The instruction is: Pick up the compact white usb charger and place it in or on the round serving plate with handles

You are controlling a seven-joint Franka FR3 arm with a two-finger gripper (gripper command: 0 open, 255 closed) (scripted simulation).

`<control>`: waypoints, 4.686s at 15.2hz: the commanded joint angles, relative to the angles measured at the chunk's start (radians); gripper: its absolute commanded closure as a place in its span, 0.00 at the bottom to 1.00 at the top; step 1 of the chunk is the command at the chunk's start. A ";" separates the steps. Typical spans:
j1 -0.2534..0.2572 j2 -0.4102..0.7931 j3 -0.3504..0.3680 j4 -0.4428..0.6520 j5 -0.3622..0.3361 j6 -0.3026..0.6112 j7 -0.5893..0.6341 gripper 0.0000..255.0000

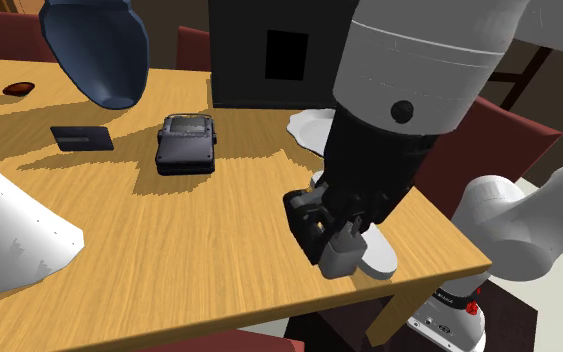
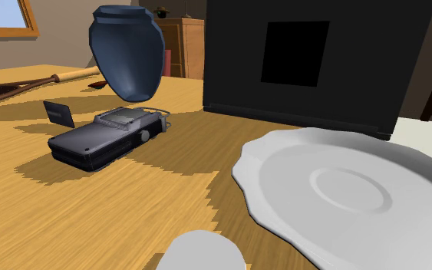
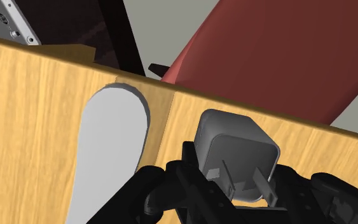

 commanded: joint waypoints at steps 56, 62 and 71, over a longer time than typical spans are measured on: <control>-0.154 -0.072 -0.684 -0.235 -0.337 0.075 -0.728 1.00; -0.154 -0.072 -0.684 -0.235 -0.337 0.075 -0.728 0.00; -0.153 -0.054 -0.682 -0.093 -0.336 -0.048 -0.728 0.00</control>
